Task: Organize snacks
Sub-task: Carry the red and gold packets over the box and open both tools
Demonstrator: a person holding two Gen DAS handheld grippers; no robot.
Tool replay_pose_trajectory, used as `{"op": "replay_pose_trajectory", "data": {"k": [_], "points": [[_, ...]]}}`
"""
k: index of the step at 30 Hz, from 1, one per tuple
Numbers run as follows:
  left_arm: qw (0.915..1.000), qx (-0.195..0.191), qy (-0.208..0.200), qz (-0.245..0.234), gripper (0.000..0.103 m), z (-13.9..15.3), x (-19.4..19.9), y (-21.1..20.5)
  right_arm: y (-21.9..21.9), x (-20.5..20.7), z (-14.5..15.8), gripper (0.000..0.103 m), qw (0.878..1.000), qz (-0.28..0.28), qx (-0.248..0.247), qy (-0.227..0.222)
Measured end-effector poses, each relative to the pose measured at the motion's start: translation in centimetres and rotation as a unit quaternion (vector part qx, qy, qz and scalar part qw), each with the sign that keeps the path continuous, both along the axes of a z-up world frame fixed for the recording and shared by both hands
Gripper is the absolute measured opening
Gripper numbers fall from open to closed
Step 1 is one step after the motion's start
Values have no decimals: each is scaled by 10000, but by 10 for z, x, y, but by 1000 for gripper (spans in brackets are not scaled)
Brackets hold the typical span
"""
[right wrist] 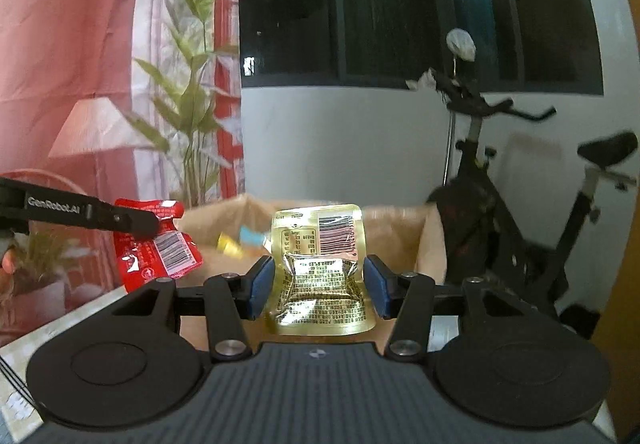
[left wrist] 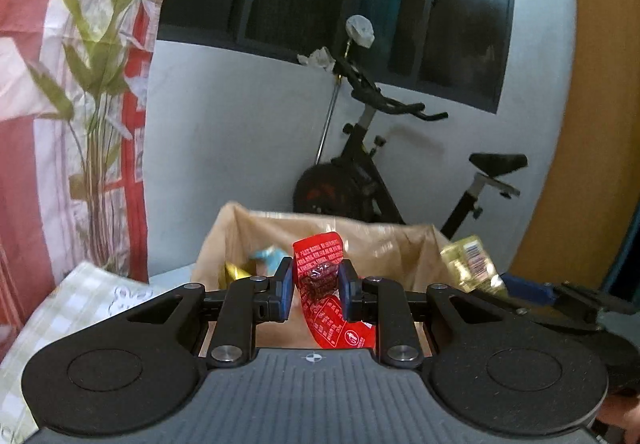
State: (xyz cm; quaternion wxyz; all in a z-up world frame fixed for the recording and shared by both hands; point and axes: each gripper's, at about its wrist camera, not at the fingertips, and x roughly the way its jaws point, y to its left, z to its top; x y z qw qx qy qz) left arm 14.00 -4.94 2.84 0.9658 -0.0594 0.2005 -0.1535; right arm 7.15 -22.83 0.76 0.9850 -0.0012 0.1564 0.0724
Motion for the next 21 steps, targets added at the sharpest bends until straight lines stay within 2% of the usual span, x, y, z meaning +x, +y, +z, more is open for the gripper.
{"op": "replay_pose_trajectory", "data": {"k": [4, 8, 12, 15, 17, 18, 21], "points": [[9999, -22, 119, 104, 24, 1, 34, -7, -4, 48, 4, 52, 9998, 16, 6, 197], [9992, 289, 226, 149, 25, -9, 61, -21, -10, 91, -3, 52, 9979, -71, 106, 628], [9980, 528, 321, 154, 25, -23, 75, -29, -13, 113, -13, 52, 9947, -142, 164, 1001], [9970, 651, 387, 154, 27, -31, 79, -28, -10, 120, -21, 53, 9929, -208, 17, 1175], [9966, 680, 439, 133, 41, -33, 79, -27, -10, 122, -24, 56, 9915, -303, -63, 1263], [9965, 685, 453, 133, 52, -34, 79, -25, -10, 121, -24, 58, 9912, -332, -63, 1280], [9960, 780, 426, 116, 66, -33, 74, -24, -14, 117, -19, 60, 9911, -395, -2, 1271]]}}
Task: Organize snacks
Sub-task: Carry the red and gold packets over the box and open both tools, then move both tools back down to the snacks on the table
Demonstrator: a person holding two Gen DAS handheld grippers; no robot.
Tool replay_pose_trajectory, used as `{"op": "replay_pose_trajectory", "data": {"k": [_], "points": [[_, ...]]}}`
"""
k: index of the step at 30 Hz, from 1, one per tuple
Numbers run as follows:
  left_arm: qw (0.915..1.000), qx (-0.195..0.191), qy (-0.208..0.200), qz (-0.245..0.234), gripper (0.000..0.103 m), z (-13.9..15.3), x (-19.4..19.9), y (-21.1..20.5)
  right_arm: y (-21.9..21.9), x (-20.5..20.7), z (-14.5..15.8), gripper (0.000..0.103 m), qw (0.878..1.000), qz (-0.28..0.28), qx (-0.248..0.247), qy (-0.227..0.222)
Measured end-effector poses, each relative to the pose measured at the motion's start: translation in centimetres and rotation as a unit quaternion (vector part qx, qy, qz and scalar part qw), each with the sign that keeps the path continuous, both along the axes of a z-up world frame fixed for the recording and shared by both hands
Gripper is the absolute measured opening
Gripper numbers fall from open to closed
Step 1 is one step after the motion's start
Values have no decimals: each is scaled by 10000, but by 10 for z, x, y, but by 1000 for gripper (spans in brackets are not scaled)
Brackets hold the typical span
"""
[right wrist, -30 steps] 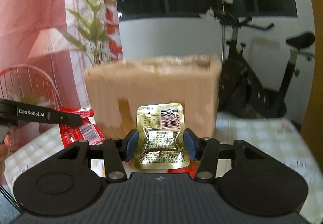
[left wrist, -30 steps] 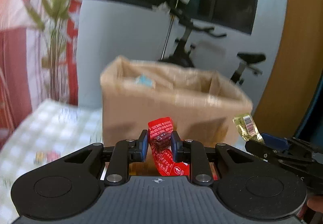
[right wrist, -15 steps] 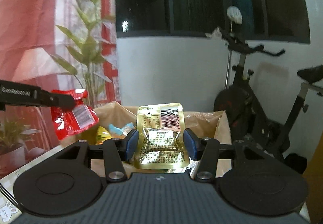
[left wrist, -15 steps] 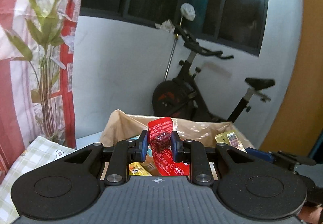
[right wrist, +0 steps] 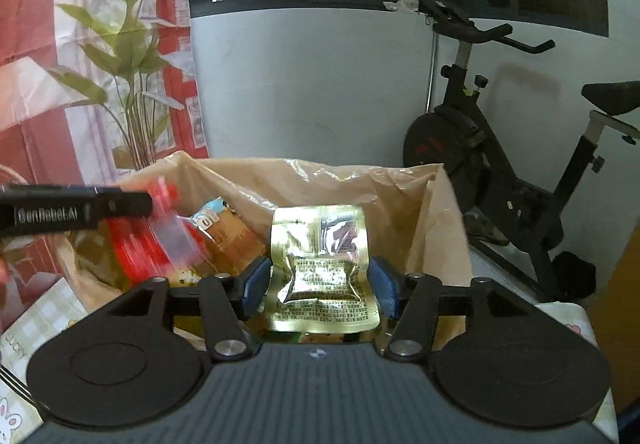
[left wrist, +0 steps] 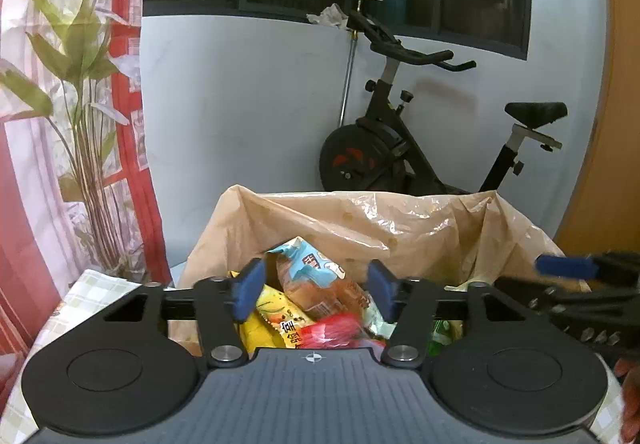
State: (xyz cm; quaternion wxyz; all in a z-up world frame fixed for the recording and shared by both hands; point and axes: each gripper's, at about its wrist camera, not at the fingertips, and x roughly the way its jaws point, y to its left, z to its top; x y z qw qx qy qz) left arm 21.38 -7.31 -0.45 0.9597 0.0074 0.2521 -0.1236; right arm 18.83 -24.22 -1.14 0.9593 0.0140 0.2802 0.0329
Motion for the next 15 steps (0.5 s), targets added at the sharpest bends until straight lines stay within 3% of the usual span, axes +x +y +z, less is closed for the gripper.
{"op": "replay_pose_trajectory", "data": {"k": [4, 7, 15], "points": [[9998, 184, -39, -56, 74, 4, -8, 1, -5, -13, 12, 72, 9999, -3, -69, -150], [9995, 307, -26, -79, 83, 8, -18, 3, -8, -23, 19, 72, 9997, -16, -119, -201], [9996, 289, 33, -62, 88, 11, -47, 21, -11, -51, 28, 74, 9997, 34, -55, -236]]}}
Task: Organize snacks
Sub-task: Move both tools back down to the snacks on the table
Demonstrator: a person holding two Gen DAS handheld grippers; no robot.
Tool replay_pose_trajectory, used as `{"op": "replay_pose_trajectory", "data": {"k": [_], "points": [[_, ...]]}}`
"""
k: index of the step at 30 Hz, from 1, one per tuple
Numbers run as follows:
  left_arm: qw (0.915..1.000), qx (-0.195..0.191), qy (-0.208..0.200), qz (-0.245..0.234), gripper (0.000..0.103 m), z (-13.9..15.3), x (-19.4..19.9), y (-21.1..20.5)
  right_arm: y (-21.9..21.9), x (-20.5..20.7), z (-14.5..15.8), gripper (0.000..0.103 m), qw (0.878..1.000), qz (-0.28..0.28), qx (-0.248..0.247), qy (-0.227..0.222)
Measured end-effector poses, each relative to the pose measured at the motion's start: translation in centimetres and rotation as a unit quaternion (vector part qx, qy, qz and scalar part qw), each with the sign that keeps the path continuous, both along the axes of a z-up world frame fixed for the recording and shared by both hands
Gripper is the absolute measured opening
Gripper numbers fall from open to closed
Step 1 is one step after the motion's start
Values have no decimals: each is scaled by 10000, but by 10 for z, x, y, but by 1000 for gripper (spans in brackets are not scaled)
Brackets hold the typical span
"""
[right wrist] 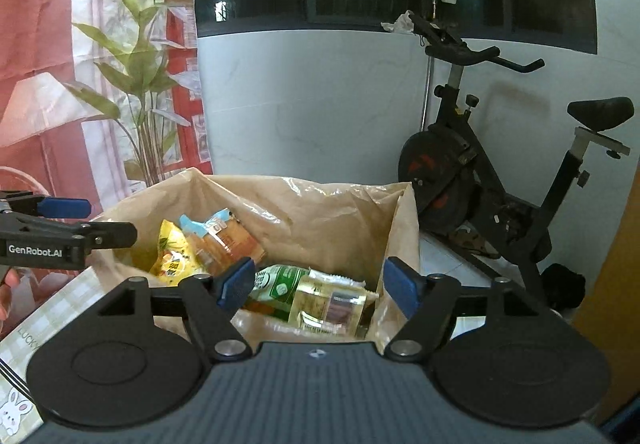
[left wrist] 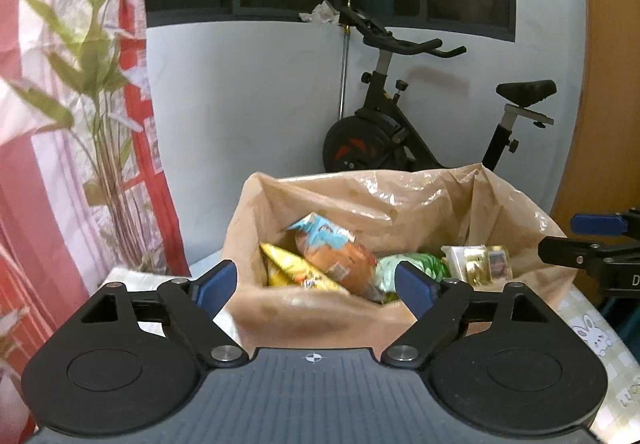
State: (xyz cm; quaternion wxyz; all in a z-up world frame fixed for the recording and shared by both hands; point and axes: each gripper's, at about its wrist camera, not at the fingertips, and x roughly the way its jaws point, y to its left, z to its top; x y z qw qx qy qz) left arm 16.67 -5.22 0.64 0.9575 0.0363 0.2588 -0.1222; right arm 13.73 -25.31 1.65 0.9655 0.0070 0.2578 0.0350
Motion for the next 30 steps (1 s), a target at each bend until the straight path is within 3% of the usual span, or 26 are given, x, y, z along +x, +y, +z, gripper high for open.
{"op": "replay_pose_trajectory", "data": {"k": [16, 22, 30], "points": [[9996, -165, 41, 213, 88, -25, -63, 31, 1, -68, -5, 78, 9992, 284, 42, -273], [9984, -250, 353, 352, 88, -50, -78, 37, 1, -92, -26, 78, 9989, 409, 157, -171], [9931, -372, 884, 673, 88, -89, -95, 47, -3, -120, -72, 78, 9982, 488, 96, 321]]}}
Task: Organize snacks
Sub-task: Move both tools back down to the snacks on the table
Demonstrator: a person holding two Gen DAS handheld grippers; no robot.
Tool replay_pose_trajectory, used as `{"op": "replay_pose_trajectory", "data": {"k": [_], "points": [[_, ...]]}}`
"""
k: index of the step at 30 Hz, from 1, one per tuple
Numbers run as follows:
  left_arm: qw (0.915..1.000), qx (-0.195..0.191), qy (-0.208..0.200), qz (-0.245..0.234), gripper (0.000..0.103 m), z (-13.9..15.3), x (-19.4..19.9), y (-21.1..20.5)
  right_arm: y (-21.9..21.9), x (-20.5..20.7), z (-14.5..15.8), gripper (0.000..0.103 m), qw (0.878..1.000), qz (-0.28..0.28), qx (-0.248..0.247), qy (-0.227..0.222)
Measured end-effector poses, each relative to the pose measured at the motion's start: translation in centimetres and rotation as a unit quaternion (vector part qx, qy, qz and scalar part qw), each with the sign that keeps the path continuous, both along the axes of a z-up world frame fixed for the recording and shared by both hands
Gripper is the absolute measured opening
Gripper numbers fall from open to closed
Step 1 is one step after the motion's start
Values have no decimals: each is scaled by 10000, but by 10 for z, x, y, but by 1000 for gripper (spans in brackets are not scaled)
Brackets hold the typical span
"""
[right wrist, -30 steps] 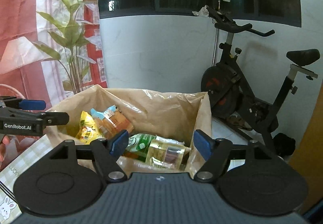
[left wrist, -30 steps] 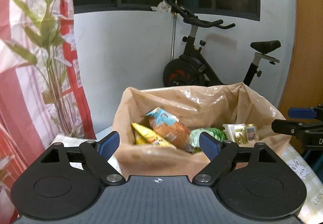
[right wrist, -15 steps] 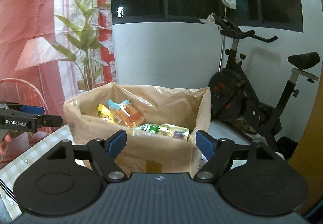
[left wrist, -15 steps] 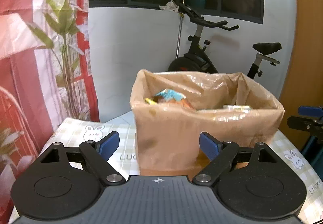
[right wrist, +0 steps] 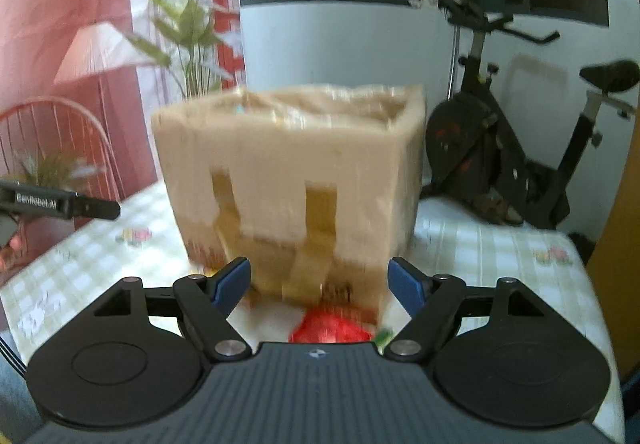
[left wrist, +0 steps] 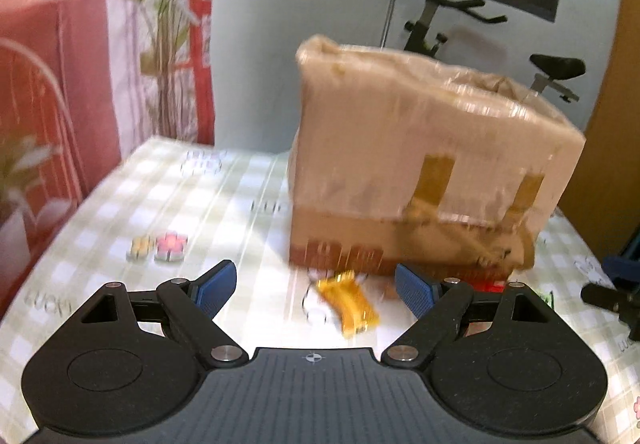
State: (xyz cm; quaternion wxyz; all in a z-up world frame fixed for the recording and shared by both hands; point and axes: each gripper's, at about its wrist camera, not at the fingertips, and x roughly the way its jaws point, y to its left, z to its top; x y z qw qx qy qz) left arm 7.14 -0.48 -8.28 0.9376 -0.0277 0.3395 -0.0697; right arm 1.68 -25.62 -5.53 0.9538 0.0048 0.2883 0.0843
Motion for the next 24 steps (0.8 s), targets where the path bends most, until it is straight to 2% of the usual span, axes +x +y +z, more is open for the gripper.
{"op": "replay_pose_trajectory", "data": {"k": [6, 13, 22, 24], "points": [[9997, 78, 202, 79, 88, -21, -8, 1, -6, -23, -41, 78, 9983, 18, -181, 545], [9997, 134, 216, 41, 88, -26, -11, -2, -7, -42, -79, 78, 9916, 154, -414, 1212], [9996, 115, 266, -2, 88, -30, -14, -11, -10, -56, -97, 77, 9815, 153, -112, 1905], [9996, 100, 259, -14, 88, -30, -14, -11, -6, -59, -99, 78, 9821, 115, -92, 1875]]}}
